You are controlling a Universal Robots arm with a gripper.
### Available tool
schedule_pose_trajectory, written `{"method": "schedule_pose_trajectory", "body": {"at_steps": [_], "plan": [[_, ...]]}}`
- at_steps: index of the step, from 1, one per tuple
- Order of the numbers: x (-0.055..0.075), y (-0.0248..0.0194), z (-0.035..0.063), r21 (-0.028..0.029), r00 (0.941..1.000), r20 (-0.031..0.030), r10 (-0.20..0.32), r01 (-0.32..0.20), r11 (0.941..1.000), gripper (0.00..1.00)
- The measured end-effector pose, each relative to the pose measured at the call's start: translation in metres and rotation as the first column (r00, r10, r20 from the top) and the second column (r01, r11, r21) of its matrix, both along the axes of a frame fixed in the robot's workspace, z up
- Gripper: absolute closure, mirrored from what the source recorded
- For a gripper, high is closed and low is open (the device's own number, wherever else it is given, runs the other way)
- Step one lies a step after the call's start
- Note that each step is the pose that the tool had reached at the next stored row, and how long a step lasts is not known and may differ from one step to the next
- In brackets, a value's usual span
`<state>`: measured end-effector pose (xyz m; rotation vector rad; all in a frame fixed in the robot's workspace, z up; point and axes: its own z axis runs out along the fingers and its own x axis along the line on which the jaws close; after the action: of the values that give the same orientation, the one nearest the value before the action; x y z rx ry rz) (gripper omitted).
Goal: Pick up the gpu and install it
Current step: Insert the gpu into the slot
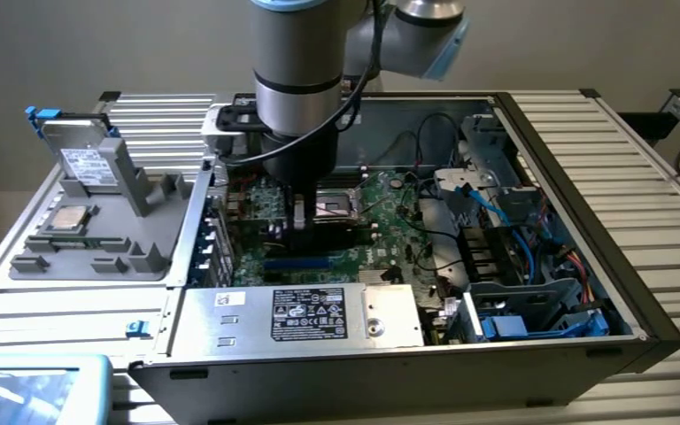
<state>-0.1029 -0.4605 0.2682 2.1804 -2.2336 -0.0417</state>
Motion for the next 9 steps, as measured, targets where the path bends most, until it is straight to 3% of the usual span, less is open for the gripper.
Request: {"method": "schedule_pose_trajectory", "body": {"at_steps": [6,8,9], "plan": [[0.020,-0.0020,0.0090,0.0010,1.0000,-0.0016,0.000,0.000,1.0000,0.71],[0.027,-0.0021,0.0113,-0.0006,1.0000,-0.0078,0.000,0.000,1.0000,0.71],[0.029,-0.0022,0.0114,-0.0025,0.9999,-0.0166,0.000,0.000,1.0000,0.71]]}}
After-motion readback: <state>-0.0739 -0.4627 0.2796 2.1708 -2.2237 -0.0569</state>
